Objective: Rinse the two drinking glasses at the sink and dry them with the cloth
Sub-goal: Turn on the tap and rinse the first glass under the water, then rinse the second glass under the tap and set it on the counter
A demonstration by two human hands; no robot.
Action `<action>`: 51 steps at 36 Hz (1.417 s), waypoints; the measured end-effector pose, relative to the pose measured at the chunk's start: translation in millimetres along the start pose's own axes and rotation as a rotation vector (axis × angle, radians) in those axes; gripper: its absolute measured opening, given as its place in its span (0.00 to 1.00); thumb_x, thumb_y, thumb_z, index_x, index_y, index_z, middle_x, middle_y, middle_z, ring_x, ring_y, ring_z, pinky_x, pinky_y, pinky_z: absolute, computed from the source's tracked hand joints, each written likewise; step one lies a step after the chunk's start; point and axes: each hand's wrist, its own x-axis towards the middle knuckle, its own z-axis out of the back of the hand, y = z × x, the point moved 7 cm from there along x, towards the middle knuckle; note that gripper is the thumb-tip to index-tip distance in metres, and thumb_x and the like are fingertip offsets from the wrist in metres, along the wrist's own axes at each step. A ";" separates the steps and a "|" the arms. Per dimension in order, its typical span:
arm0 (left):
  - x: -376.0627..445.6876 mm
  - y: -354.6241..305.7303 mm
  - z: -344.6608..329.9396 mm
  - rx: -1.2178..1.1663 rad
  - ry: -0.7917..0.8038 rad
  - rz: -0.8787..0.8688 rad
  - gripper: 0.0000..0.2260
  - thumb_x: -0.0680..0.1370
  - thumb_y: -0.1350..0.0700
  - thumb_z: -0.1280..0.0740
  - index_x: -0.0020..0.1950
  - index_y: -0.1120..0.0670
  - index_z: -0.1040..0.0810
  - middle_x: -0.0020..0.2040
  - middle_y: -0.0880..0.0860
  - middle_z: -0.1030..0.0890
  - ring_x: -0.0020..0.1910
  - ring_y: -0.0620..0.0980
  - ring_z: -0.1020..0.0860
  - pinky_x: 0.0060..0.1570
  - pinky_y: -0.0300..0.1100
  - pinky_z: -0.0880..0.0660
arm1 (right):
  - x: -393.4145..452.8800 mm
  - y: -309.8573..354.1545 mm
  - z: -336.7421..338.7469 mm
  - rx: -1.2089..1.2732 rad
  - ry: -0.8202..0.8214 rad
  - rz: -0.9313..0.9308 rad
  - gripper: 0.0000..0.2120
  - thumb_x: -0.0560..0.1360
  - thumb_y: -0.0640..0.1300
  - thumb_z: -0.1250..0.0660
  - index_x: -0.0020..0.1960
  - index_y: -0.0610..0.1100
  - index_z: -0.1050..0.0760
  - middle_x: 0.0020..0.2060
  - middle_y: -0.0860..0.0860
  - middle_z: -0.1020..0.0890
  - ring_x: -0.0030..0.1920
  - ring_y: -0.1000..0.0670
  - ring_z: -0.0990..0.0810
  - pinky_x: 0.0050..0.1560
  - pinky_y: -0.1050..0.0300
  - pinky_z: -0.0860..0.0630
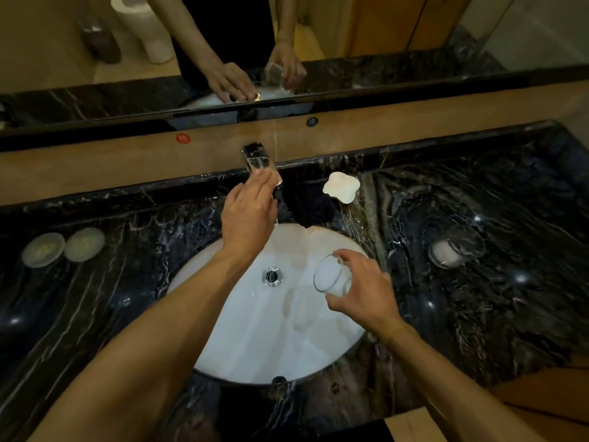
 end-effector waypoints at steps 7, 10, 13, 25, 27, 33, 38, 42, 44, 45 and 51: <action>-1.3 -0.7 -4.1 0.069 0.108 0.035 0.24 0.77 0.61 0.35 0.74 0.55 0.30 0.72 0.53 0.27 0.74 0.52 0.32 0.70 0.54 0.32 | 24.3 25.0 3.0 -0.622 0.165 0.261 0.36 0.70 0.53 0.27 0.74 0.55 0.39 0.67 0.54 0.28 0.66 0.45 0.32 0.59 0.42 0.35; -2.3 -6.6 -1.4 0.091 0.138 0.070 0.25 0.77 0.60 0.36 0.75 0.55 0.32 0.74 0.52 0.29 0.75 0.51 0.34 0.70 0.53 0.33 | 30.0 29.9 2.3 -0.743 0.199 0.396 0.33 0.72 0.46 0.29 0.74 0.54 0.38 0.64 0.51 0.28 0.64 0.43 0.32 0.58 0.42 0.35; -2.9 -12.1 0.1 0.115 0.168 0.109 0.26 0.77 0.61 0.37 0.76 0.55 0.34 0.75 0.52 0.31 0.76 0.50 0.36 0.72 0.51 0.36 | 32.2 31.7 1.4 -0.823 0.226 0.529 0.33 0.73 0.40 0.32 0.75 0.52 0.39 0.65 0.49 0.29 0.66 0.41 0.34 0.57 0.43 0.36; -5.3 -34.9 3.0 0.159 0.181 0.316 0.29 0.75 0.60 0.32 0.75 0.55 0.34 0.76 0.55 0.32 0.76 0.52 0.36 0.73 0.53 0.36 | 46.6 -9.7 26.4 -0.782 0.167 0.727 0.36 0.54 0.40 0.21 0.62 0.48 0.22 0.49 0.48 0.20 0.47 0.41 0.26 0.43 0.44 0.33; -2.9 -40.5 5.1 0.158 0.165 0.351 0.29 0.74 0.60 0.31 0.75 0.56 0.33 0.75 0.55 0.31 0.75 0.53 0.34 0.72 0.54 0.35 | 53.3 -20.6 39.0 -0.703 0.180 0.670 0.37 0.61 0.44 0.23 0.69 0.50 0.29 0.58 0.50 0.22 0.53 0.41 0.26 0.48 0.43 0.33; 2.7 -52.7 5.2 0.228 0.150 0.403 0.28 0.74 0.58 0.30 0.73 0.58 0.32 0.72 0.58 0.29 0.71 0.57 0.30 0.69 0.56 0.32 | 85.1 -69.5 89.6 -0.142 0.087 0.245 0.34 0.67 0.55 0.28 0.69 0.54 0.37 0.64 0.53 0.24 0.60 0.44 0.23 0.56 0.47 0.30; -1.0 -56.0 -9.1 0.270 0.179 0.475 0.32 0.74 0.52 0.31 0.76 0.56 0.39 0.74 0.58 0.34 0.71 0.60 0.32 0.69 0.59 0.32 | 103.3 -114.8 105.5 0.395 -0.071 -0.070 0.37 0.65 0.47 0.20 0.68 0.49 0.35 0.63 0.51 0.22 0.60 0.48 0.22 0.55 0.58 0.26; -24.0 -57.6 -18.4 0.294 0.207 0.518 0.41 0.76 0.48 0.32 0.80 0.57 0.53 0.81 0.58 0.49 0.79 0.59 0.47 0.76 0.56 0.43 | 109.8 -124.6 91.0 0.549 -0.118 -0.148 0.36 0.66 0.41 0.20 0.66 0.47 0.36 0.65 0.49 0.24 0.61 0.52 0.24 0.57 0.61 0.29; -27.4 -62.4 -25.8 0.306 0.213 0.541 0.42 0.77 0.48 0.33 0.80 0.56 0.58 0.81 0.57 0.55 0.80 0.58 0.51 0.77 0.54 0.46 | 118.2 -133.3 84.9 0.582 -0.098 -0.171 0.36 0.66 0.39 0.21 0.67 0.47 0.37 0.67 0.49 0.25 0.62 0.52 0.25 0.57 0.61 0.31; -26.6 -64.2 -29.1 0.312 0.209 0.552 0.42 0.78 0.49 0.33 0.80 0.56 0.58 0.81 0.56 0.56 0.80 0.58 0.52 0.77 0.54 0.46 | 122.9 -137.6 82.0 0.585 -0.083 -0.180 0.36 0.66 0.39 0.21 0.67 0.46 0.37 0.67 0.49 0.25 0.62 0.51 0.25 0.57 0.61 0.31; -25.5 -69.8 -27.3 0.265 0.192 0.558 0.41 0.78 0.49 0.34 0.80 0.54 0.58 0.81 0.54 0.57 0.79 0.57 0.46 0.76 0.56 0.42 | 122.7 -146.3 76.6 0.537 -0.089 -0.163 0.35 0.66 0.39 0.20 0.66 0.46 0.36 0.65 0.50 0.24 0.61 0.50 0.25 0.57 0.60 0.31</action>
